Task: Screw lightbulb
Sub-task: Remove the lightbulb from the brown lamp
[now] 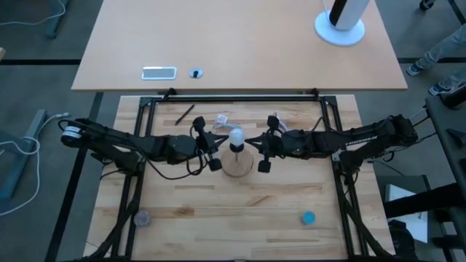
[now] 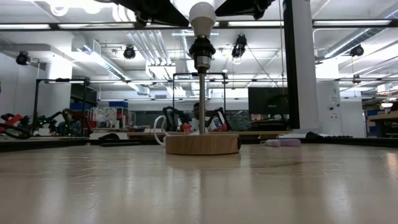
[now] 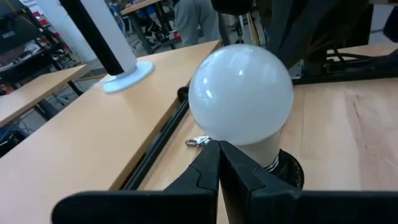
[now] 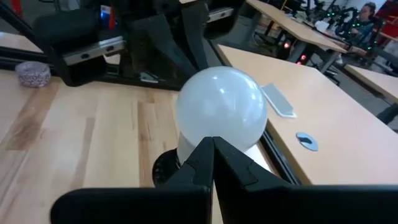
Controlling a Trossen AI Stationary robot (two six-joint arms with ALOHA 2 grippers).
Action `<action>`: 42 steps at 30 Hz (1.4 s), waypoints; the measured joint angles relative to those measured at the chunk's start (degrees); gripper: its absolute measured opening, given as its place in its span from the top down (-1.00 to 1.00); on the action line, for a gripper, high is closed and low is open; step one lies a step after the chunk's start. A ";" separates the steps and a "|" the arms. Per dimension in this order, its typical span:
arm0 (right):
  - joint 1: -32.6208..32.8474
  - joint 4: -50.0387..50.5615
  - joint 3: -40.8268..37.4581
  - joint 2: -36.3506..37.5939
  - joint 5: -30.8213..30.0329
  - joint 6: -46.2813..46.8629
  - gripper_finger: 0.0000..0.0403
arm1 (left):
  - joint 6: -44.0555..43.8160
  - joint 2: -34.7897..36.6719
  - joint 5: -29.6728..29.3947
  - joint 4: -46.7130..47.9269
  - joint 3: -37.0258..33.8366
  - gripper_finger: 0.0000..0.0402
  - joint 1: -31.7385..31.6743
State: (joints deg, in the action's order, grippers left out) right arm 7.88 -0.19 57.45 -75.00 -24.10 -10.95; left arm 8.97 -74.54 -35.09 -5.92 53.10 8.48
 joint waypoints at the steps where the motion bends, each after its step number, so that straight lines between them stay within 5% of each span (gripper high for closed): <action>1: 0.00 0.03 0.00 0.00 -0.07 0.02 1.00 | -0.02 0.00 0.05 0.02 0.00 1.00 0.15; 13: -0.07 3.50 -0.02 0.28 -3.24 0.74 1.00 | -0.65 0.33 1.44 -0.10 0.00 1.00 2.24; 31: -2.40 14.37 -1.29 1.59 -2.56 11.38 1.00 | -6.58 1.09 -6.44 4.85 0.42 1.00 7.68; 42: -2.65 -8.01 -9.46 0.88 -2.38 11.92 1.00 | -7.22 0.70 -7.94 8.18 -0.55 1.00 7.04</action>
State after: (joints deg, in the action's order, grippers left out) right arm 5.23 -8.20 47.99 -74.12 -26.49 0.98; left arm 1.76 -73.84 -43.04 2.26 52.56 15.52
